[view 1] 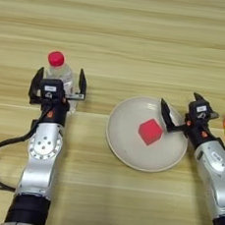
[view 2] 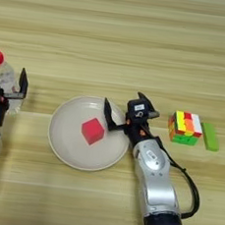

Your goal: Move the objects on the table

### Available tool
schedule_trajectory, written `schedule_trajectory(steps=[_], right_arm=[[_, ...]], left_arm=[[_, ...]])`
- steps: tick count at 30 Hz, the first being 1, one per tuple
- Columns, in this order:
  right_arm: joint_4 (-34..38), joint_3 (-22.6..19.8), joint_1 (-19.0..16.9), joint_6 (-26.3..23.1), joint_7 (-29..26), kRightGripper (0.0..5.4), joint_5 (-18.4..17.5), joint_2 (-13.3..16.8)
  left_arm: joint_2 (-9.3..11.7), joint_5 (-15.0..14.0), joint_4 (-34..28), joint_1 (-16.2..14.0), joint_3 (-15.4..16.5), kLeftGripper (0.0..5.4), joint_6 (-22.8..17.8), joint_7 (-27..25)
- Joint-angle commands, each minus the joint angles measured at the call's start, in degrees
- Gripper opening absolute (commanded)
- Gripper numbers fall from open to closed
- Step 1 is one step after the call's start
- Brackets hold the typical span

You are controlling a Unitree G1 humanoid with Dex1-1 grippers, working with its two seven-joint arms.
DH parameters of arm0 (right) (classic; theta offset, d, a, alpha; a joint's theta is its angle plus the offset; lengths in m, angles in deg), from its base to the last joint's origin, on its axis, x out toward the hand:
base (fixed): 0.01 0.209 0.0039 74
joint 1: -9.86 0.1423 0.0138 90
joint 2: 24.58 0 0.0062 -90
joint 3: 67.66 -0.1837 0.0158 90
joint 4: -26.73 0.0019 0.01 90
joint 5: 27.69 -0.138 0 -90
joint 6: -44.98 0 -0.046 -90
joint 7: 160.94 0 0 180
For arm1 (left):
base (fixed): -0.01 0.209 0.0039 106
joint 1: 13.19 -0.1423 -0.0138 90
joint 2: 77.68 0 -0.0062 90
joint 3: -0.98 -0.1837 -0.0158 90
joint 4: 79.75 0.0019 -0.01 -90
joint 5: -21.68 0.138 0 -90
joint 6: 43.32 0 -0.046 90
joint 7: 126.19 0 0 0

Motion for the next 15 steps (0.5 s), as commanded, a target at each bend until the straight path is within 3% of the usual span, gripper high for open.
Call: schedule_trajectory(steps=[1, 15], right_arm=[[-0.2, -0.1, -0.3, 0.1, 0.1, 5.38, 0.0, -0.2], [-0.6, -0.1, 0.1, 0.1, 0.0, 5.4, 0.0, -0.1]], left_arm=[[0.2, -0.6, 0.8, 0.9, 0.1, 5.4, 0.5, -0.3], [-0.1, -0.6, -0.6, 0.6, -0.6, 5.29, 1.0, -0.8]])
